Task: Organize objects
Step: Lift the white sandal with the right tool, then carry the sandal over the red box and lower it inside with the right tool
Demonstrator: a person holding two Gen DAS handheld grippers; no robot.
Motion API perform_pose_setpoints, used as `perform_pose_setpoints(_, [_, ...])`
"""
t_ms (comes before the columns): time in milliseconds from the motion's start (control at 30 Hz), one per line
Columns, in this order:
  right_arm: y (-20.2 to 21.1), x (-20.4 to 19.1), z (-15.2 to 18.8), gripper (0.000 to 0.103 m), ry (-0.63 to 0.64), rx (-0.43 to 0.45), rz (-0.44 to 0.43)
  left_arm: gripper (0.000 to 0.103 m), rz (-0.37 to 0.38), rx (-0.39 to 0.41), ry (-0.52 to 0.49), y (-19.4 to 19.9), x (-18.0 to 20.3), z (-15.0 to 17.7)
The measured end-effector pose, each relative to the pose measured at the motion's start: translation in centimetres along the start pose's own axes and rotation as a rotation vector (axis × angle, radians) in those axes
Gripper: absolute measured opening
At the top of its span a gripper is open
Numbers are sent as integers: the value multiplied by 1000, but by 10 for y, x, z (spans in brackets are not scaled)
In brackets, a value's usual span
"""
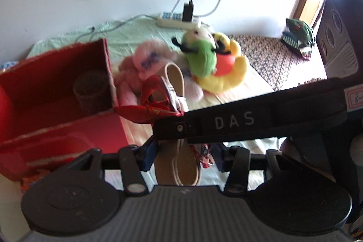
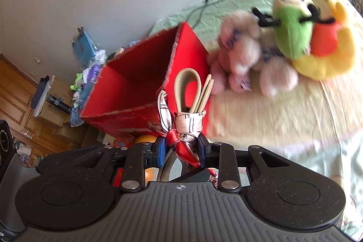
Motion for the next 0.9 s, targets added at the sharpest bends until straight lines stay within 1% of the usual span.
perform_pose_setpoints(233, [-9, -31, -35, 30, 81, 39, -48, 51, -26, 90, 7, 25, -39, -35])
perform_pose_setpoints(467, [-43, -75, -76, 30, 154, 61, -74, 51, -52, 157, 21, 40, -98, -69])
perform_pose_setpoints(567, [-65, -92, -91, 30, 181, 60, -78, 51, -68, 171, 25, 38, -125, -79])
perform_pose_setpoints(700, [-101, -100, -101, 30, 168, 20, -67, 51, -60, 135, 58, 26, -165, -84])
perform_pose_setpoints(900, [-153, -90, -93, 30, 146, -71, 2, 51, -2, 17, 106, -17, -206, -71])
Point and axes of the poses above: each gripper's, at about its wrist camera, not at the fingertips, and y roughly against the way its jaws point, x to its right, z to its underside, the point moved 4 cm from there along -y, roughly the way its jaws point, and after that the axes turned 4 degrees about -z, right-handed, at the moved point
